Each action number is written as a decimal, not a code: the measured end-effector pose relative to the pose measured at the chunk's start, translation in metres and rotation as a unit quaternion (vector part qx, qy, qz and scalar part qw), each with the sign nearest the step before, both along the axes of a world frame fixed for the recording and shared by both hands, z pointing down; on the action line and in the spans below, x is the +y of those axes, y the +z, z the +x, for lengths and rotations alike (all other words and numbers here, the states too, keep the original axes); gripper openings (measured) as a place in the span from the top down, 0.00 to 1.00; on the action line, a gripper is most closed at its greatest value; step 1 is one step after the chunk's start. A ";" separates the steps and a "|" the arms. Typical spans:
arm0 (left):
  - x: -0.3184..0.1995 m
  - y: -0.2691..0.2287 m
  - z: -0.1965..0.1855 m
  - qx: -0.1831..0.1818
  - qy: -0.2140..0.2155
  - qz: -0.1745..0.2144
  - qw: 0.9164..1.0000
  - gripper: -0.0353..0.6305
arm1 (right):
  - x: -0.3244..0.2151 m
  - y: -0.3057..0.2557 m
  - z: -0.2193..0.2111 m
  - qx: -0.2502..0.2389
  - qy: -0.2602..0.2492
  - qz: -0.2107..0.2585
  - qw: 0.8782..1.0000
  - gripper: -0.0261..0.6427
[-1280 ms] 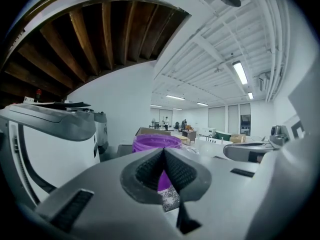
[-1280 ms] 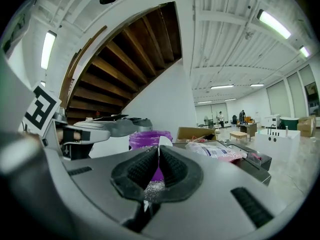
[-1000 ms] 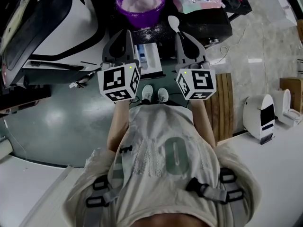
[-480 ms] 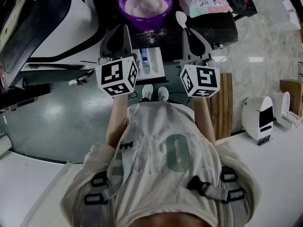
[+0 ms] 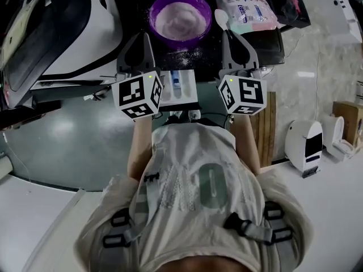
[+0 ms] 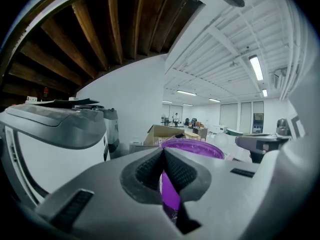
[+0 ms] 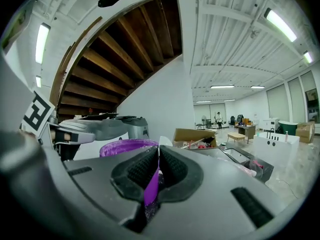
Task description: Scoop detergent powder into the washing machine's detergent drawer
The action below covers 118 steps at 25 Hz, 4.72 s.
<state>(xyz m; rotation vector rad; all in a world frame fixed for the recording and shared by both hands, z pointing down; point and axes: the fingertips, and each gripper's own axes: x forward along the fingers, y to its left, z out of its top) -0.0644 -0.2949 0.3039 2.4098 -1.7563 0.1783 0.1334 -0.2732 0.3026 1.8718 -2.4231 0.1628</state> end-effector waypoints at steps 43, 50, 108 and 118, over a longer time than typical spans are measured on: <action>0.005 0.010 -0.030 0.024 -0.028 -0.005 0.999 0.92 | -0.068 0.048 -0.069 0.343 -0.291 -0.254 0.856 0.94; 0.003 0.010 -0.041 0.024 -0.033 -0.005 0.999 0.92 | -0.058 0.051 -0.078 0.320 -0.301 -0.294 0.849 0.94; 0.032 -0.045 0.018 0.016 0.050 0.068 0.996 0.92 | 0.034 0.002 -0.027 -0.653 -0.143 -0.213 0.712 0.94; 0.064 -0.031 0.022 0.015 0.056 0.070 0.996 0.92 | 0.090 0.021 -0.026 -0.663 -0.128 -0.212 0.707 0.94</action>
